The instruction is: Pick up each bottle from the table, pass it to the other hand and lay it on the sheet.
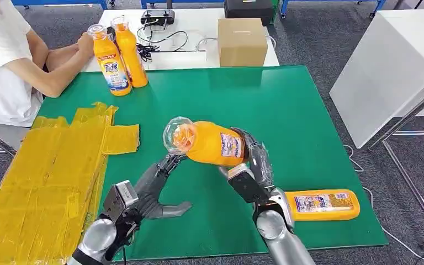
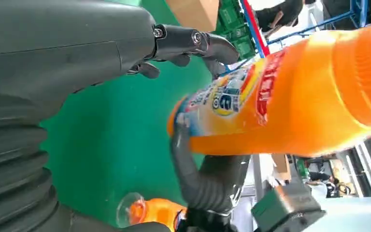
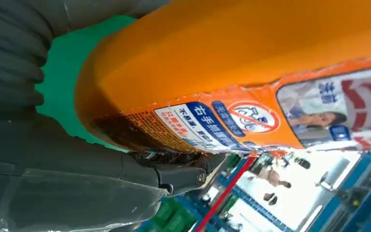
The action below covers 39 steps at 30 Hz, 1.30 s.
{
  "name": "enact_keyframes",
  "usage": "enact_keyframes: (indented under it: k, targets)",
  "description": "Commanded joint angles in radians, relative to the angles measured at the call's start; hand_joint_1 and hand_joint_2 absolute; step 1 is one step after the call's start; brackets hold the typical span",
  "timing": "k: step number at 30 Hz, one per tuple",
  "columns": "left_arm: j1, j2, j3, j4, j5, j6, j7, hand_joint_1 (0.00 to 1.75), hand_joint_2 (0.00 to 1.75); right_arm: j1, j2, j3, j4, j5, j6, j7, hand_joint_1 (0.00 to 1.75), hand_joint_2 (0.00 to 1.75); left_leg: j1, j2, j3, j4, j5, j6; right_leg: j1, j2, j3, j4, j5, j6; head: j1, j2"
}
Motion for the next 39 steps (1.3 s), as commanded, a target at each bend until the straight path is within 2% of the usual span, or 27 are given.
enact_keyframes:
  k: [1, 7, 11, 18, 19, 30, 36, 39]
  targets:
    - [-0.038, -0.008, 0.019, 0.060, 0.016, 0.004, 0.006, 0.00, 1.75, -0.030, 0.003, 0.072, 0.021, -0.013, 0.015, -0.004, 1.75, 1.75, 0.000, 0.001, 0.002, 0.000, -0.001, 0.000, 0.000, 0.001, 0.002, -0.001, 0.000, 0.000, 0.000, 0.000]
    - [-0.038, -0.009, 0.020, 0.061, 0.020, 0.006, 0.007, 0.00, 1.75, -0.033, 0.001, 0.076, 0.027, -0.015, 0.018, -0.003, 1.75, 1.75, 0.000, 0.001, 0.003, -0.001, -0.001, -0.001, 0.000, 0.000, 0.004, -0.001, -0.001, 0.000, 0.000, 0.000]
    - [-0.041, -0.007, 0.023, 0.067, 0.031, 0.013, 0.009, 0.00, 1.75, -0.043, 0.001, 0.132, 0.055, -0.010, 0.039, -0.002, 1.75, 1.75, 0.000, 0.001, 0.003, -0.001, -0.001, -0.001, 0.000, 0.001, 0.003, -0.001, 0.000, 0.000, 0.000, 0.000]
    - [-0.026, -0.014, 0.046, 0.063, 0.040, 0.037, 0.004, 0.00, 1.75, -0.049, -0.005, 0.183, 0.085, 0.049, -0.003, 0.022, 1.75, 1.75, 0.001, 0.002, 0.005, -0.002, -0.002, -0.001, 0.001, 0.001, 0.006, -0.003, -0.001, 0.000, 0.000, 0.000]
    - [-0.024, -0.015, 0.044, 0.060, 0.040, 0.037, 0.004, 0.00, 1.75, -0.049, -0.006, 0.186, 0.088, 0.052, -0.006, 0.022, 1.75, 1.75, 0.000, 0.001, 0.002, -0.001, -0.001, 0.000, 0.000, 0.001, 0.002, -0.001, 0.000, 0.000, 0.000, 0.000]
    - [0.001, -0.043, 0.034, 0.070, 0.044, 0.069, -0.010, 0.00, 1.75, -0.056, -0.033, 0.219, 0.094, 0.088, -0.003, 0.031, 1.75, 1.75, 0.000, 0.000, 0.002, -0.001, -0.001, 0.000, 0.000, 0.000, 0.003, -0.002, 0.000, 0.000, 0.000, 0.000]
    - [0.000, -0.062, 0.064, 0.080, 0.099, 0.078, -0.014, 0.00, 1.75, -0.071, -0.047, 0.237, 0.112, 0.104, 0.014, 0.035, 1.75, 1.75, 0.000, 0.001, 0.003, -0.001, -0.001, -0.001, 0.000, 0.000, 0.003, -0.002, 0.000, 0.000, 0.000, 0.000]
    - [0.012, -0.094, 0.108, 0.068, 0.204, 0.079, -0.019, 0.00, 1.75, -0.085, -0.050, 0.244, 0.129, 0.109, 0.023, 0.041, 1.75, 1.75, 0.000, 0.001, 0.001, -0.001, 0.000, 0.000, 0.000, 0.001, 0.001, -0.001, 0.000, 0.000, 0.000, 0.000]
